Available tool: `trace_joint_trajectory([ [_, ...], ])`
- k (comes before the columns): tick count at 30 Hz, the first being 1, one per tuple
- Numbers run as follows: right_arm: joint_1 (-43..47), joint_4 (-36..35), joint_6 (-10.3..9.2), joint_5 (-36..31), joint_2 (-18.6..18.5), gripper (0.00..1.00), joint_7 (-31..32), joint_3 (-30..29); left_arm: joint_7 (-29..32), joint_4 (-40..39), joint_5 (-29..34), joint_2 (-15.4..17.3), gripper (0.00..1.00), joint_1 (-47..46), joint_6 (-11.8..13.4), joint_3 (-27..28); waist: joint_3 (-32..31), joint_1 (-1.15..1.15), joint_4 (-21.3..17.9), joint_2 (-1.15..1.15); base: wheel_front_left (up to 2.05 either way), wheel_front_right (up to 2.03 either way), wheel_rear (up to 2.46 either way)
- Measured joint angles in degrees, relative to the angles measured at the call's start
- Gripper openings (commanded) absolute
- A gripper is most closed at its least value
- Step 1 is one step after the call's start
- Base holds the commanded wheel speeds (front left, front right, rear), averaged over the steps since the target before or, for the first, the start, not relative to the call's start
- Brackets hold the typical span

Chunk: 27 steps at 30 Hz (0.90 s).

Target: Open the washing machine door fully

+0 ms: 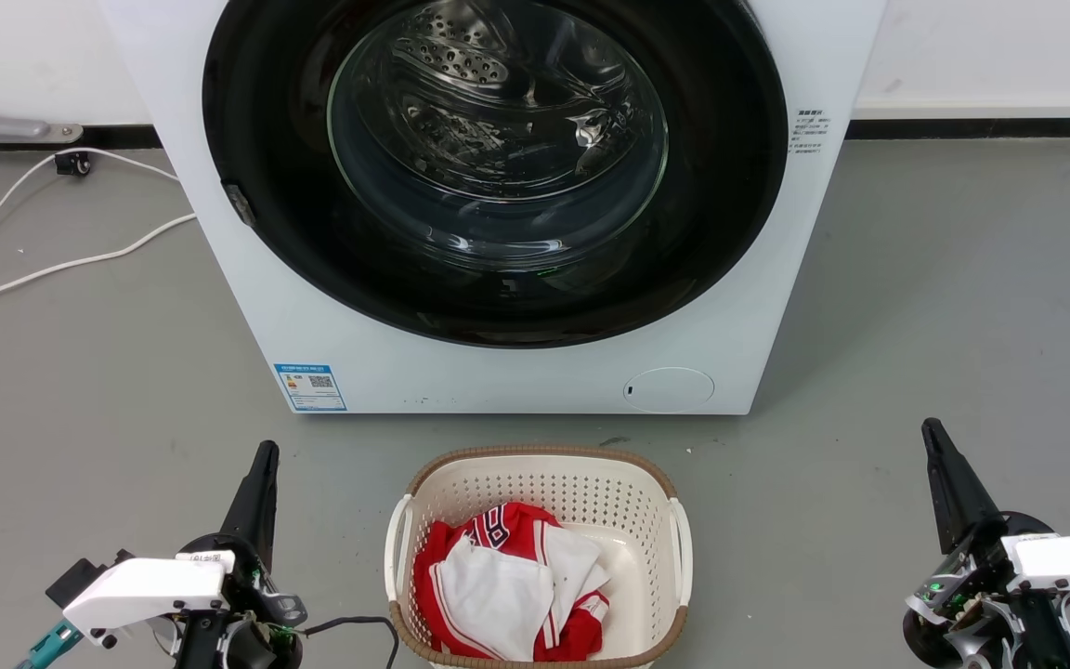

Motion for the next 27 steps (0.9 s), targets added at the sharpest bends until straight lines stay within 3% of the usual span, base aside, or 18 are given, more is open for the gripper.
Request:
trace_joint_trajectory([
  [8, 0.0, 0.0, 0.0, -0.2, 0.1, 0.0, 0.1, -0.1, 0.1, 0.0, 0.1, -0.1, 0.0, 0.0, 0.0, 0.1, 0.0, 0.0, 0.0, 0.0, 0.0, 0.0, 0.0],
  [9, 0.1, 0.2, 0.01, -0.1, 0.2, 1.0, 0.1, -0.1, 0.1, 0.2, 0.1, -0.2, 1.0, 0.1, 0.0, 0.1, 0.0, 0.0, 0.0, 0.0, 0.0, 0.0, 0.0],
  [20, 1.9, -0.2, -0.01, -0.8, 0.5, 1.0, -2.2, 0.9, -2.3, -0.2, 0.2, -0.6, 1.0, 1.3, 0.1, -1.8, 0.0, 0.01, -0.1, 0.0, 0.0, 0.0, 0.0],
  [27, 2.2, -1.9, -0.01, -4.8, 0.6, 1.0, -3.9, 1.2, -4.0, -3.1, 4.0, -0.6, 1.0, 1.0, 0.1, -2.0, 0.1, 0.01, -0.2, 0.0, 0.0, 0.0, 0.0],
])
